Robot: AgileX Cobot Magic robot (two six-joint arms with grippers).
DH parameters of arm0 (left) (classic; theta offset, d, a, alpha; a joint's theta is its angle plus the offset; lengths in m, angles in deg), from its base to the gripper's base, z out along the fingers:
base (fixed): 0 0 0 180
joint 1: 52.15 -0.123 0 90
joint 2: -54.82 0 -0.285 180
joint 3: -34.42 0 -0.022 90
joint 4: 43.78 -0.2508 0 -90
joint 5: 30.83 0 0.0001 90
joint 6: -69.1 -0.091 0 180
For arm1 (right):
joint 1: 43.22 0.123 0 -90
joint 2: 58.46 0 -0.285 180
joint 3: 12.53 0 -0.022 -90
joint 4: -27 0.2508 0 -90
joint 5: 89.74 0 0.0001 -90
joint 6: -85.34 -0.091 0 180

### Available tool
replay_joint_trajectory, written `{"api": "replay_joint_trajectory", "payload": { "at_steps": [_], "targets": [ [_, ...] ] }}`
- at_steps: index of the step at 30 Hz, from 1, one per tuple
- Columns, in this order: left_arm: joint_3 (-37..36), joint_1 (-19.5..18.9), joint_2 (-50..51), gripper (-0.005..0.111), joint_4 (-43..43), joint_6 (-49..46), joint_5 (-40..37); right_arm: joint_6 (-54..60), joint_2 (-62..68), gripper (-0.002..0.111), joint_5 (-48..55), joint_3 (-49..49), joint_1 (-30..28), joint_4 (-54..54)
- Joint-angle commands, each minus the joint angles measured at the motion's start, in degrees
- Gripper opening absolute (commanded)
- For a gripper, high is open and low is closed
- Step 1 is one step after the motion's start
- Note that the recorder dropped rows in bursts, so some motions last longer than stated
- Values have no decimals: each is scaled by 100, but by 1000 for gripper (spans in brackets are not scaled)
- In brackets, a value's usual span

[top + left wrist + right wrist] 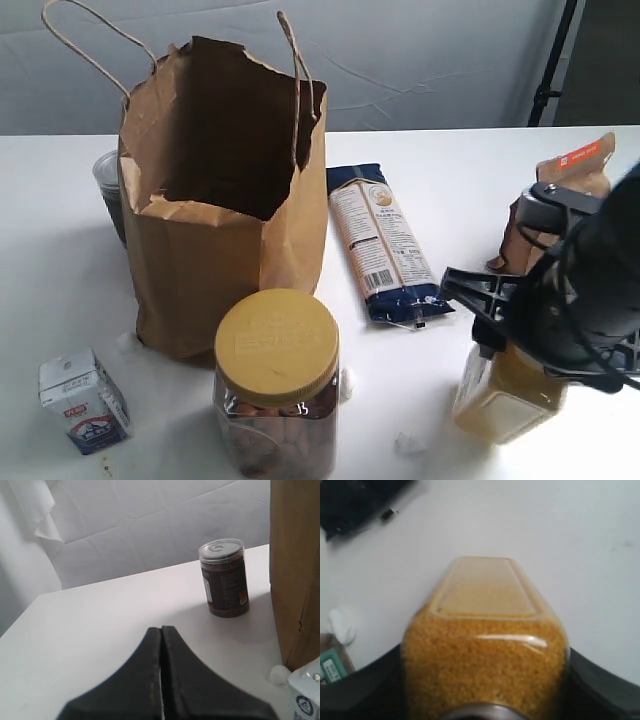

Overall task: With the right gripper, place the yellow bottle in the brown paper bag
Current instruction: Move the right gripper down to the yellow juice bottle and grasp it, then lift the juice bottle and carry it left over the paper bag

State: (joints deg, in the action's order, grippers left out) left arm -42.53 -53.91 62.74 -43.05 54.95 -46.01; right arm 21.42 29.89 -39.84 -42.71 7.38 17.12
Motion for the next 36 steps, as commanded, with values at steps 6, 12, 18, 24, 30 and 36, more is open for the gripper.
{"api": "replay_joint_trajectory", "payload": {
  "at_steps": [6, 12, 18, 24, 30, 36],
  "targets": [
    [-27, -1, -13, 0, 2, 41, 32, 56, -2062, 0, -2051, -745, 662, -1362],
    [-27, -1, -13, 0, 2, 41, 32, 739, -3093, 0, -2475, -756, 1318, -1609],
    [-27, -1, -13, 0, 2, 41, 32, 695, -3428, 0, -4029, -756, 1962, -1479],
    [-27, -1, -13, 0, 2, 41, 32, 909, -2341, 0, -4816, -70, 2062, -1689],
    [-27, -1, -13, 0, 2, 41, 32, 922, -422, 0, -3559, 1974, 2047, -2519],
    [-27, -1, -13, 0, 2, 41, 32, 888, 1091, 0, -2273, 3476, 1990, -2908]
  ]
}}
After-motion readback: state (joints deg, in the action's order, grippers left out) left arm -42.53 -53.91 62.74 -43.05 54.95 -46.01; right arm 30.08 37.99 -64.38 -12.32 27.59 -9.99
